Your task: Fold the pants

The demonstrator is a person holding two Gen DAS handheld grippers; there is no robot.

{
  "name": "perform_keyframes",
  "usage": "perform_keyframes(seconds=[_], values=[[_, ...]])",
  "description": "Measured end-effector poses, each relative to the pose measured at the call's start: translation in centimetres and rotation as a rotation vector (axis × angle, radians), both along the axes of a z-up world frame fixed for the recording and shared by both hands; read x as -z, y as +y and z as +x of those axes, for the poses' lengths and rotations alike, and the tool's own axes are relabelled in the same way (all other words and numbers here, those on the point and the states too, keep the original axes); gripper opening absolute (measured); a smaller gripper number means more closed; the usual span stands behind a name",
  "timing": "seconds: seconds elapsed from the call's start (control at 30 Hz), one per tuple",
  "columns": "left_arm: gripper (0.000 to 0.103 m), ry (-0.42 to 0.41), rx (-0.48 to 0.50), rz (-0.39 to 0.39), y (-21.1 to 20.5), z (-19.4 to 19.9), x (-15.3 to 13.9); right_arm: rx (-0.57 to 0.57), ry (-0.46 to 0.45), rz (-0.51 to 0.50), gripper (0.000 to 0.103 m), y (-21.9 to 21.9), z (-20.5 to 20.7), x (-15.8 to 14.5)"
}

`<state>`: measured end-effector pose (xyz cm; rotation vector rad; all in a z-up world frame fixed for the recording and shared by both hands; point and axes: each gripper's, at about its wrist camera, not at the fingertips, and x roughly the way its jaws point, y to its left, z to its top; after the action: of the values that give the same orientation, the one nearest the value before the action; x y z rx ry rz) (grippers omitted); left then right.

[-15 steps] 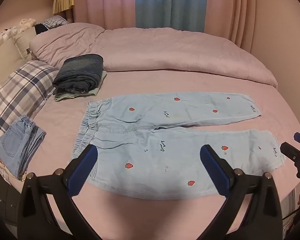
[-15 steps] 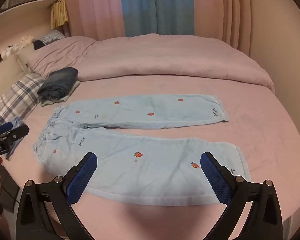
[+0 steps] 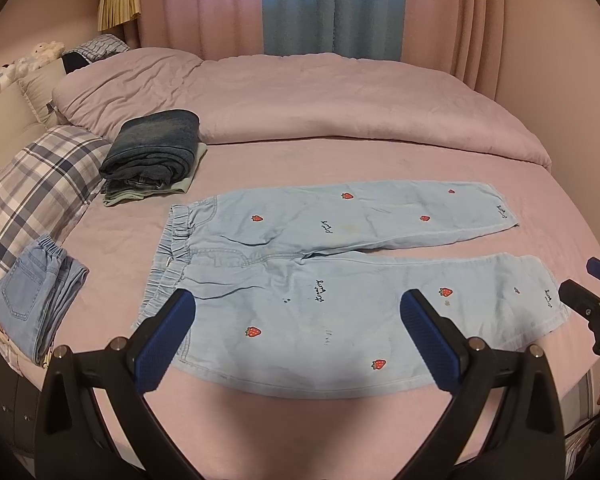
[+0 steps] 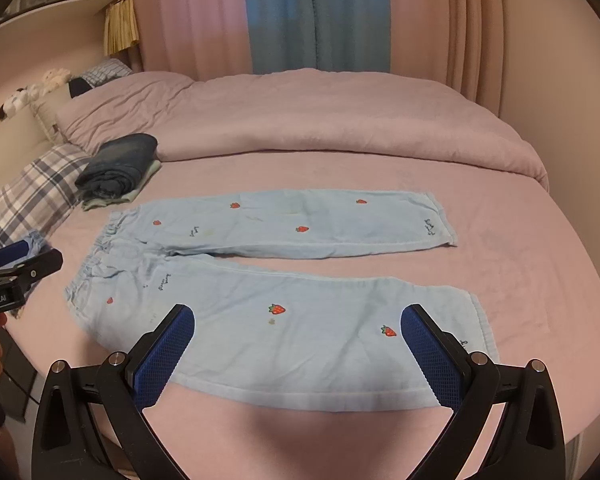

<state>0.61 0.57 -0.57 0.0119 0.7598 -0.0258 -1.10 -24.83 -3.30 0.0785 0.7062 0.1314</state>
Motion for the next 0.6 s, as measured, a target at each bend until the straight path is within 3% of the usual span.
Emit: perform_keyframes(seconds=[0.47,0.6], values=[[0.103,-0.06,0.028,0.057,-1.3,-0.5,-0.2,-0.002,-0.037,-0.009,0.103,0.6,0.0,-0.2],[0.103,-0.036,0.026,0.049,-1.4,-0.3,-0.2,-0.002,-0.024,-0.015,0.103,0.6,0.2,-0.1]])
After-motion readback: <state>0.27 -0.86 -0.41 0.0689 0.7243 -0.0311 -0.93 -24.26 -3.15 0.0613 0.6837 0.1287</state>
